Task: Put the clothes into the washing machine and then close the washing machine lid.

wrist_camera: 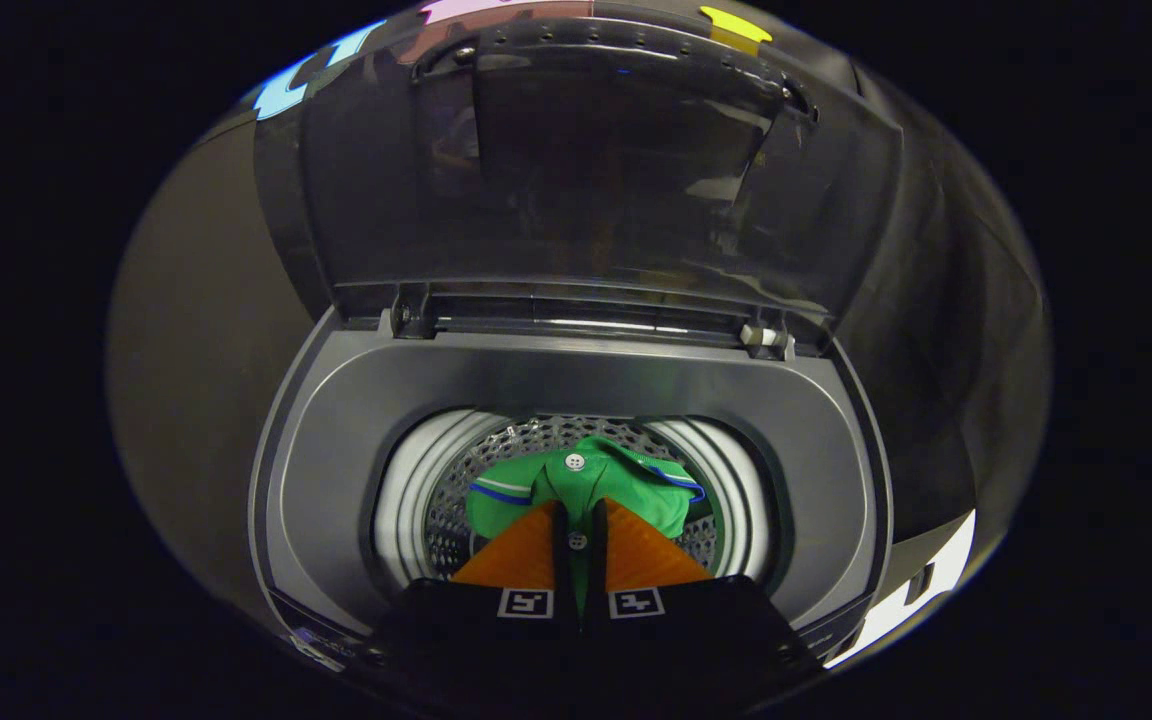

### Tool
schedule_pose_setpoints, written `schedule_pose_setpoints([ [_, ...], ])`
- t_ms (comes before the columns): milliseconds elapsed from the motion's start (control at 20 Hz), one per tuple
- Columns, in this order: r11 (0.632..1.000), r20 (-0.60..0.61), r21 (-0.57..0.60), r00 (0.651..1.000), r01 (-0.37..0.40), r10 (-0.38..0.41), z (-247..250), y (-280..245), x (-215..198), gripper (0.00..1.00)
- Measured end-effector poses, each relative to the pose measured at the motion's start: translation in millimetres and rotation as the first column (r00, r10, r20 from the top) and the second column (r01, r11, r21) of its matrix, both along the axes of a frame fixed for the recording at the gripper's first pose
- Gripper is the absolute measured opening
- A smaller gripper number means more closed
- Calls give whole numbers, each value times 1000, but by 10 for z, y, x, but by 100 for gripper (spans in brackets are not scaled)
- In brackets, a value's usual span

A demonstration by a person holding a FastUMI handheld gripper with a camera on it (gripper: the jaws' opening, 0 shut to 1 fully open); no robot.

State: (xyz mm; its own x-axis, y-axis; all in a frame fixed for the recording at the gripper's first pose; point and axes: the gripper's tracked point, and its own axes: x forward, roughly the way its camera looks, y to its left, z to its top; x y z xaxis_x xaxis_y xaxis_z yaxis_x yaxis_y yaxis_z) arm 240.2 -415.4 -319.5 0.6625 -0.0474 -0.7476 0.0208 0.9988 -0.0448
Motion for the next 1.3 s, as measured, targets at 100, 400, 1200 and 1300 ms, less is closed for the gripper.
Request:
schedule_pose_setpoints([
  [100,1000,-16,8,1000,1,-1,-17,1,-9,5],
  [400,999,-85,45,996,7,-3,-165,12,-70,11],
  [1200,996,-48,74,998,48,-45,91,-13,-89,100],
  [1300,994,1,91,999,53,-54,315,-7,0,100],
])
